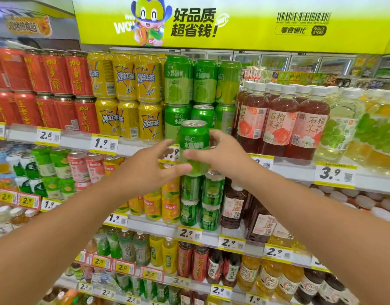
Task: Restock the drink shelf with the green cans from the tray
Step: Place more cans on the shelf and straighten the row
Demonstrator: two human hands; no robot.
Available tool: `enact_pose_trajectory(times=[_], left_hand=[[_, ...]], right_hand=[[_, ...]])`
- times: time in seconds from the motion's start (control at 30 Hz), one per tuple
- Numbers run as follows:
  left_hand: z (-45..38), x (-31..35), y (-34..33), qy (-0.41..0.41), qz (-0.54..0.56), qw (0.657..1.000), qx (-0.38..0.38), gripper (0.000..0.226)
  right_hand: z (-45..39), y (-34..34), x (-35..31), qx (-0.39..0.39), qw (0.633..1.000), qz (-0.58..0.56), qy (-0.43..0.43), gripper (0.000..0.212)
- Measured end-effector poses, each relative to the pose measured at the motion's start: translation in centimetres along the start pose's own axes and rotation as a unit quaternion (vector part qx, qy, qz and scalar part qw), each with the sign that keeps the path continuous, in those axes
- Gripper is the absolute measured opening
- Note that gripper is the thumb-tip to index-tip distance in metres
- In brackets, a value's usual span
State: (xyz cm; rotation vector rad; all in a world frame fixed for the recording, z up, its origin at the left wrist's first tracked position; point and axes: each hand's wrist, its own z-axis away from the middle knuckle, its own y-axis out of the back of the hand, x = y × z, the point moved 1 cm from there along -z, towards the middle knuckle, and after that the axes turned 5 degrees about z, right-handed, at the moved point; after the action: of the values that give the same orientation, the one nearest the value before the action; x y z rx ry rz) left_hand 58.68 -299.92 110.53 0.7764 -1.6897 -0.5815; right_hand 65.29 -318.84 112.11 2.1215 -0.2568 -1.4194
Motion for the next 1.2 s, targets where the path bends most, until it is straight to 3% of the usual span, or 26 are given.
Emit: enact_pose_trajectory(times=[0.07,0.2,0.3,0.43,0.5,0.6,0.7,0.83,1.07,1.2], left_hand=[[0.6,-0.7,0.0,0.004,-0.072,0.997,-0.024,0.109],[1.4,-1.3,-0.4,-0.005,-0.182,0.982,-0.055,0.104],[1.6,-1.6,-0.8,-0.026,-0.213,0.974,-0.070,0.098],[1.6,-2.2,-1.3,-0.055,-0.250,0.963,-0.079,0.094],[1.5,-2.7,-1.5,-0.065,-0.261,0.960,-0.077,0.094],[1.4,-3.4,-1.9,-0.075,-0.269,0.957,-0.076,0.098],[1.4,-3.7,-2.0,-0.079,-0.266,0.958,-0.075,0.099],[1.5,-3.8,-1.9,-0.081,-0.258,0.961,-0.062,0.094],[1.2,-3.7,-2.0,-0.073,-0.248,0.963,-0.069,0.095],[1.1,-3.5,-2.0,-0.080,-0.254,0.962,-0.068,0.095]], right_hand=[[-0.8,1.5,-1.1,0.016,1.000,0.016,-0.003,0.108],[-2.6,4.7,-4.1,0.042,0.999,-0.017,0.019,0.087],[-4.4,6.3,-6.5,0.081,0.996,-0.016,0.034,0.094],[-6.5,7.4,-8.3,0.102,0.994,-0.027,0.036,0.041],[-7.1,7.3,-8.6,0.107,0.994,-0.016,0.029,0.033],[-8.4,6.7,-8.1,0.110,0.994,-0.014,0.018,0.039],[-9.1,6.1,-7.6,0.117,0.993,-0.003,0.006,0.064],[-9.7,6.1,-7.0,0.118,0.993,-0.006,-0.002,0.055],[-10.0,5.9,-7.0,0.119,0.992,0.027,-0.017,0.060],[-9.6,5.7,-6.6,0.113,0.992,0.038,-0.046,0.099]])
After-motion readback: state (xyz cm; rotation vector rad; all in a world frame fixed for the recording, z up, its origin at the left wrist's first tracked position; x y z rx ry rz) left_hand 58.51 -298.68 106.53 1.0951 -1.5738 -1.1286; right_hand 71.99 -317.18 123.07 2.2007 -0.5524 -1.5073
